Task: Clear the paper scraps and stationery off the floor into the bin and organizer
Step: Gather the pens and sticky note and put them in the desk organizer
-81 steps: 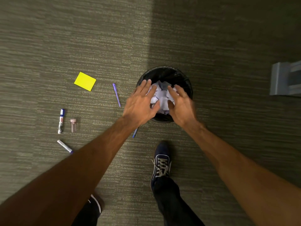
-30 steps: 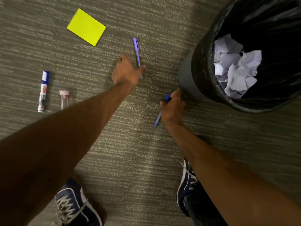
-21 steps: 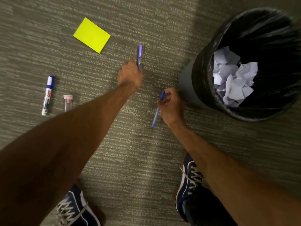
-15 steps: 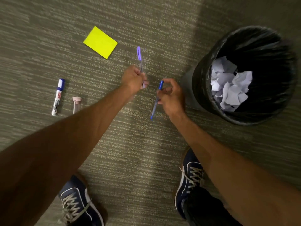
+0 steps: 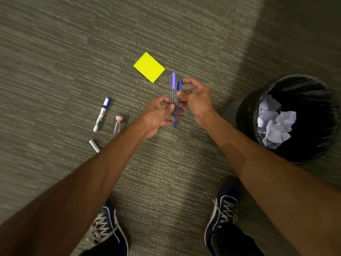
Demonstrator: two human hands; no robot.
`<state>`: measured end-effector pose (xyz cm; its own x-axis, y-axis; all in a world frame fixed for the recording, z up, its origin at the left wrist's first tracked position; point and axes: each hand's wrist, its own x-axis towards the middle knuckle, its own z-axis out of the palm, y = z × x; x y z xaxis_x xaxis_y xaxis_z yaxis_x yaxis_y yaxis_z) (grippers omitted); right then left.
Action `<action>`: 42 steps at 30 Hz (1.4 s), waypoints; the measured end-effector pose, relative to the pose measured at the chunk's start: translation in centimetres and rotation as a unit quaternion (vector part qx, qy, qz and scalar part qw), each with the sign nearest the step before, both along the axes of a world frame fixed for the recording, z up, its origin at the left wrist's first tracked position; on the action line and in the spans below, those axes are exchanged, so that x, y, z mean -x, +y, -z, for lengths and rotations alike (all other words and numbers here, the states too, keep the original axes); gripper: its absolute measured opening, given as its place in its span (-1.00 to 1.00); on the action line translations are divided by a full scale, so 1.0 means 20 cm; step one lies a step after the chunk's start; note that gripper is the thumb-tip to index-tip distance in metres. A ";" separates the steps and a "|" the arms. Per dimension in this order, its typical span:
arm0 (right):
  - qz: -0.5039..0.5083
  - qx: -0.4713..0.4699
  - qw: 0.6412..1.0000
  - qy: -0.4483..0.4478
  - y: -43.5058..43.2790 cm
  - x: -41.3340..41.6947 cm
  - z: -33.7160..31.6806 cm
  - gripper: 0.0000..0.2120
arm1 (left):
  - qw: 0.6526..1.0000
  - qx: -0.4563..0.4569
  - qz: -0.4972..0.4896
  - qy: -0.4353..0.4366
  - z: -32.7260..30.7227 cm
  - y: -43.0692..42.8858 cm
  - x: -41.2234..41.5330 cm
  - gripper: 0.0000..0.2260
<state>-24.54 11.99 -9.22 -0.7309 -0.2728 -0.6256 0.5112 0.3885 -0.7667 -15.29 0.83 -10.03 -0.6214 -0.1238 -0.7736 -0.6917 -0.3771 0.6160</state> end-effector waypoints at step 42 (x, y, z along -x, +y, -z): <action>-0.065 -0.109 0.981 0.148 -0.54 0.22 0.64 -0.84 | 0.972 0.068 -0.227 0.006 0.40 -0.31 -0.06 -0.74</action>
<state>-28.86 1.09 -21.97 -0.8573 -0.2594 -0.4446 0.2137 0.6065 -0.7658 -14.05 -5.41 -17.96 -0.4876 -0.4874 -0.7243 -0.4664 -0.5559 0.6881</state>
